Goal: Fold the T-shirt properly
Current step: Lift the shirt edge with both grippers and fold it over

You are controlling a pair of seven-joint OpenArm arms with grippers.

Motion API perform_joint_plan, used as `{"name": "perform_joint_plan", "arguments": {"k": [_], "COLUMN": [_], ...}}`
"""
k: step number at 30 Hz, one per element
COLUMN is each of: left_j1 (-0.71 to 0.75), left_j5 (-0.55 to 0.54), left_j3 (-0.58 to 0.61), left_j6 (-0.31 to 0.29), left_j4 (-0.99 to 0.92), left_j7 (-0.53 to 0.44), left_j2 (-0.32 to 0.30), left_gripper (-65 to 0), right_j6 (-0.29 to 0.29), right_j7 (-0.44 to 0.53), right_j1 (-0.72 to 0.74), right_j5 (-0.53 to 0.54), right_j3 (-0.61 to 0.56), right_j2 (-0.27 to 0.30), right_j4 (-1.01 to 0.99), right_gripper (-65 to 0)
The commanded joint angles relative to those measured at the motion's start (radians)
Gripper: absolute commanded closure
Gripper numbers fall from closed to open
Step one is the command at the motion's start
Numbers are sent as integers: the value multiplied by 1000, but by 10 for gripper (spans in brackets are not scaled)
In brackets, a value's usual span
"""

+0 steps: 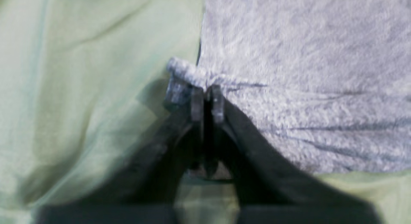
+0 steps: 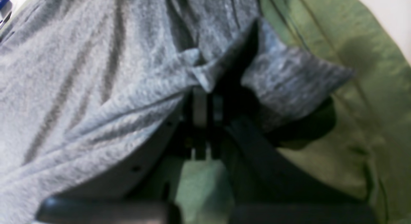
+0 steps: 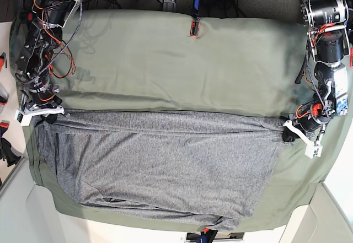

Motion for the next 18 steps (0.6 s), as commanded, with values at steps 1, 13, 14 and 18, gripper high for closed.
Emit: {"name": "perform_joint_plan", "arguments": {"k": [1, 13, 14, 18], "left_j1": [-26, 230, 256, 322], "left_j5": [-32, -337, -346, -370], "left_j3": [-5, -191, -198, -199], "left_j6": [-8, -98, -98, -101], "left_j4": [11, 433, 439, 439], "left_j7": [17, 237, 236, 230], "left_j2": [-26, -68, -68, -37], "left_gripper": [-213, -320, -320, -320], "right_j6": [5, 40, 40, 23], "right_j7": [27, -117, -128, -167], "right_j1": [21, -95, -108, -131], "right_j5": [26, 98, 106, 112], "right_j3": [1, 13, 13, 13], "right_j2": [14, 13, 13, 13], "right_j4": [16, 293, 316, 327], "right_gripper": [-50, -338, -338, -338]}}
